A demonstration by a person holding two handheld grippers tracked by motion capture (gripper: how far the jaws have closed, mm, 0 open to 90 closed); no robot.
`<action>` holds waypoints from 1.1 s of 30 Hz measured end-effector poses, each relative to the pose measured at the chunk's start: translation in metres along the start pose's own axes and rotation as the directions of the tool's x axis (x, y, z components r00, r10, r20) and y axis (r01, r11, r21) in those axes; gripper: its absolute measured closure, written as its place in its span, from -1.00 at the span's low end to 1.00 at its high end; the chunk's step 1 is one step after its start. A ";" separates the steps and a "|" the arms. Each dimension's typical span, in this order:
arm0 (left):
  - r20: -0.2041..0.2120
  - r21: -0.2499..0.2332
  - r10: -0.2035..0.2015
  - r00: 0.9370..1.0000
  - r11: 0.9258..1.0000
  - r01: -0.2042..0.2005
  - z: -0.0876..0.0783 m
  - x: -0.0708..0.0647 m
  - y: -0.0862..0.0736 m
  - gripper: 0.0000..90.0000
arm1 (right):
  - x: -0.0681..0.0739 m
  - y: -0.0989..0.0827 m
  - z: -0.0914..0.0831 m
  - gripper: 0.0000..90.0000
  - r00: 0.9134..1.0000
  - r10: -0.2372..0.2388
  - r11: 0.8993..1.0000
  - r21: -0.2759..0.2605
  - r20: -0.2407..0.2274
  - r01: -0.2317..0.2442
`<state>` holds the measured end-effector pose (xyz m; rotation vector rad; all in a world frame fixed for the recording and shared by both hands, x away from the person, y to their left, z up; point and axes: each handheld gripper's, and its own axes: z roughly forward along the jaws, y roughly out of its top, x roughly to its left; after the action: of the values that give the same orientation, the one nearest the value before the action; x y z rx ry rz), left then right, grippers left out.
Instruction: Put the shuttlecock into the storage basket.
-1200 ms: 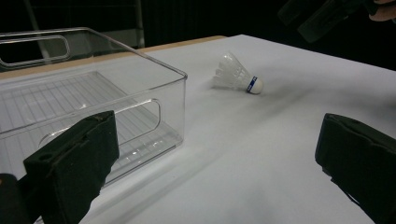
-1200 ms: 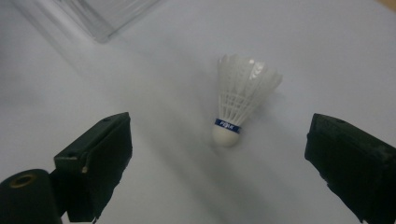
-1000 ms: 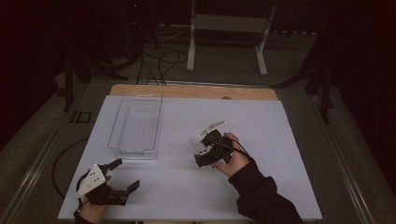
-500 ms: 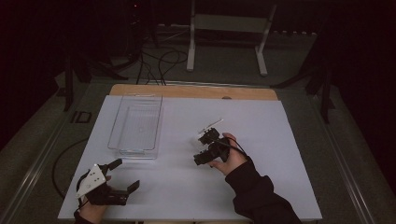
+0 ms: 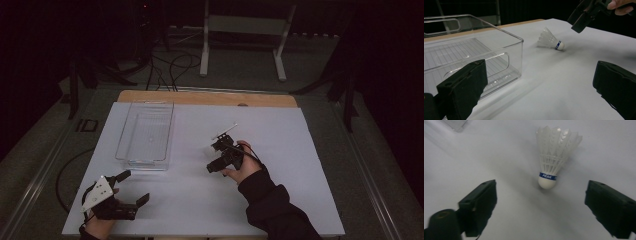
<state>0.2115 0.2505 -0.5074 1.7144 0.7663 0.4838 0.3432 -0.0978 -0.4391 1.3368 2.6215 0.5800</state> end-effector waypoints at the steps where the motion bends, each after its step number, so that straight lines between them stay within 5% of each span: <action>1: 0.000 0.000 0.000 1.000 1.000 0.000 0.000 0.000 0.000 -0.99 | 0.000 0.000 0.000 -0.72 1.000 0.000 1.000 0.000 0.000 0.000; 10: 0.003 0.001 0.000 1.000 1.000 0.000 0.000 0.000 0.000 -0.99 | 0.000 0.005 0.012 -0.63 0.999 0.046 0.998 0.053 0.001 -0.046; 33: 0.007 0.002 -0.002 1.000 1.000 0.002 0.001 0.000 0.000 -0.99 | -0.007 0.013 0.045 -0.24 0.996 0.072 0.980 0.184 0.047 -0.079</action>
<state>0.2121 0.2500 -0.5079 1.7160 0.7635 0.4758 0.3703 -0.0847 -0.4758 1.4889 2.6572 0.3197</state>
